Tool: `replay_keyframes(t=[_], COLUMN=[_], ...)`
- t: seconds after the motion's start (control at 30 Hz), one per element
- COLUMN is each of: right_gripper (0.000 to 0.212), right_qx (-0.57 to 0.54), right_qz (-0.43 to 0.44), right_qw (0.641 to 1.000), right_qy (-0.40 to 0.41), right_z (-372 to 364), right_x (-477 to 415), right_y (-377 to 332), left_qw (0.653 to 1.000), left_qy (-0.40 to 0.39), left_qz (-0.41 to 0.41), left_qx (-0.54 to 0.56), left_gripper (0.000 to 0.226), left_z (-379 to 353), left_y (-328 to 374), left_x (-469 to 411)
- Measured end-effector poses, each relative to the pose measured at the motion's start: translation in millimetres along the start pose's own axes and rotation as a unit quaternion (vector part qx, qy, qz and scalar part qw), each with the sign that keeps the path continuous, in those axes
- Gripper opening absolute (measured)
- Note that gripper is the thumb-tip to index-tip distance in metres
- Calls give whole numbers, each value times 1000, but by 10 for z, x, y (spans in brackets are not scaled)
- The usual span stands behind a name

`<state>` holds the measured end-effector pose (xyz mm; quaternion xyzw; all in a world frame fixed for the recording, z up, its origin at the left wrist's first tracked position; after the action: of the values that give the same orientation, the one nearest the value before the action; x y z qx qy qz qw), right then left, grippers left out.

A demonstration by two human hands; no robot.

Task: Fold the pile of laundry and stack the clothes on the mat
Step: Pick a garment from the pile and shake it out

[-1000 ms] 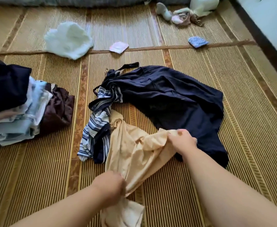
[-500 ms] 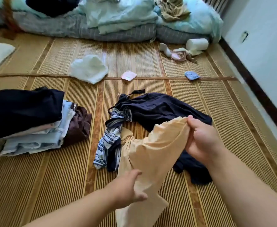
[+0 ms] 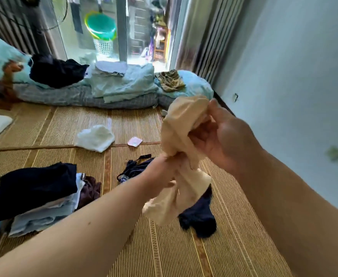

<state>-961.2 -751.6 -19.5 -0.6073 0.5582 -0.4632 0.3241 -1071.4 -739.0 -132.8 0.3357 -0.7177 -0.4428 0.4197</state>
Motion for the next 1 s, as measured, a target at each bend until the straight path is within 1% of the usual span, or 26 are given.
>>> replay_keyframes(t=[0.03,0.1,0.13,0.2,0.23,0.27,0.3,0.37,0.43,0.47,0.5,0.53,0.57,0.63,0.7,0.73,0.8,0.87,0.93,1.0], right_gripper=[25,13,12,12,10,13,22,55,87,96,98,91,77,46,24,19,15,18,18,22], right_qx=[60,169,215,273,287,287,284,242,114,44,-10,-44,-61,-73,-51,-27,13,43,79,84], right_qz=[5,-24,-50,-114,-150,-190,-231,-314,-396,-423,-421,-394,-353,-242,-147,-112,-52,0,45,73], right_qw=[998,983,971,947,938,930,922,910,906,902,906,917,933,964,980,984,992,996,994,993], right_qy=[14,66,91,122,124,128,130,123,96,73,47,33,42,81,121,133,119,83,66,31], right_z=[103,433,634,995,1122,1202,1264,1329,1338,1298,1258,1188,1141,1044,951,917,810,661,514,310], right_x=[69,201,287,457,531,604,664,777,898,953,970,968,923,778,650,602,545,539,558,585], right_y=[-109,-151,-118,90,259,449,659,1121,1540,1674,1764,1758,1704,1465,1117,937,600,345,136,-35], left_qw=[999,990,986,978,976,974,974,971,968,966,965,967,969,971,971,971,974,976,977,976], left_qy=[-7,-11,-11,1,8,12,14,27,40,48,51,59,65,78,101,111,123,134,123,106], left_qz=[24,49,55,77,84,89,91,85,68,58,53,48,45,37,40,48,73,107,149,188], left_qx=[46,132,154,193,202,207,209,220,239,246,251,243,234,224,213,205,176,132,86,40], left_gripper=[38,34,34,41,44,48,50,52,52,52,51,50,49,50,48,47,43,45,48,49], left_z=[-65,-160,-210,-261,-278,-281,-290,-287,-275,-238,-198,-157,-105,7,118,161,230,288,305,327], left_y=[115,275,340,405,430,454,488,544,594,598,591,604,606,605,588,574,523,486,458,429], left_x=[72,167,212,304,359,407,455,542,608,630,650,677,695,749,811,848,920,1007,1085,1160])
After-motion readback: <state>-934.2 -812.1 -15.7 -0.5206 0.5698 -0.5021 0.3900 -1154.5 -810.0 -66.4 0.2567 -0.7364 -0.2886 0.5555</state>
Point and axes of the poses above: each hand's wrist, its own x-axis away from the middle knuckle, its own z-axis out of the back of the hand, y = z × x, the point moved 4 cm from there along -x, towards the middle knuckle, and after that the axes turned 5 degrees about x, right-handed, at the moved point
